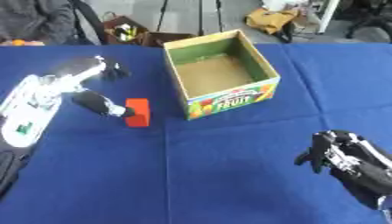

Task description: Pick up objects on the table and place them in the box.

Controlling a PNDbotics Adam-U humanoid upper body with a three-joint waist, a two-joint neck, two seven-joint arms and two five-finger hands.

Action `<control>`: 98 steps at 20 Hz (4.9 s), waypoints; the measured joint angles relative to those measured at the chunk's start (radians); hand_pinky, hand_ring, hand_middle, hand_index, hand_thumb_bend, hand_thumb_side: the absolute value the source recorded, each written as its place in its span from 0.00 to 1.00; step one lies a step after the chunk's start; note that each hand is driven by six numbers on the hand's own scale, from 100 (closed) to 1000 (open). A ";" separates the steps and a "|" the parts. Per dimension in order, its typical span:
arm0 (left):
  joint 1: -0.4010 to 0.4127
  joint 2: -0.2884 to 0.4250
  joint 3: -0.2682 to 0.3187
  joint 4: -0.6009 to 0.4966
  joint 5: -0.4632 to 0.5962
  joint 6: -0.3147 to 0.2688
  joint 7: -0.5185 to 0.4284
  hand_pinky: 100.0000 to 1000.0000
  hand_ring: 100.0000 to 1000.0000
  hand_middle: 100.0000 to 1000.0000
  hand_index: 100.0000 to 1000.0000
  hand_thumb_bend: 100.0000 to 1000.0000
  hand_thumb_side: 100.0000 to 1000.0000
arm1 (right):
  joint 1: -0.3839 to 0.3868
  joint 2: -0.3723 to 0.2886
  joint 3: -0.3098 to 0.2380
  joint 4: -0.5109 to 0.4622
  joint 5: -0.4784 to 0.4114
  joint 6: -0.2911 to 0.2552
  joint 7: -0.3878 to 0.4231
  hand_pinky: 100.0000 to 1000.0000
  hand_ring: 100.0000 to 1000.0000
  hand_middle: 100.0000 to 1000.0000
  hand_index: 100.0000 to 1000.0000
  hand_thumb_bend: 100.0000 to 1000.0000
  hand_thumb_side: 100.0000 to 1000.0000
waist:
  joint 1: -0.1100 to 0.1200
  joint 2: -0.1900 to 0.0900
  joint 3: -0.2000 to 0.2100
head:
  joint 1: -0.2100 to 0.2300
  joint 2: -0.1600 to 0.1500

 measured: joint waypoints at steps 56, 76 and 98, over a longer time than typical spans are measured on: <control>-0.121 -0.068 -0.015 0.234 -0.128 -0.138 0.073 0.15 0.12 0.13 0.39 0.00 0.07 | -0.003 0.000 0.006 0.000 0.000 0.005 0.005 0.53 0.25 0.27 0.29 0.00 0.17 | 0.007 -0.007 -0.020 | 0.007 0.000; -0.350 -0.223 0.003 0.366 -0.252 -0.061 0.317 0.25 0.20 0.21 0.45 0.00 0.10 | -0.012 0.004 0.031 0.001 0.000 0.015 0.030 0.53 0.25 0.27 0.29 0.00 0.17 | 0.007 -0.004 -0.085 | 0.010 -0.020; -0.369 -0.308 0.024 0.619 -0.531 -0.188 0.365 0.87 0.82 0.81 0.86 1.00 0.64 | -0.035 0.011 0.049 0.001 0.001 0.026 0.051 0.53 0.25 0.27 0.29 0.00 0.18 | 0.015 0.012 -0.133 | 0.018 -0.048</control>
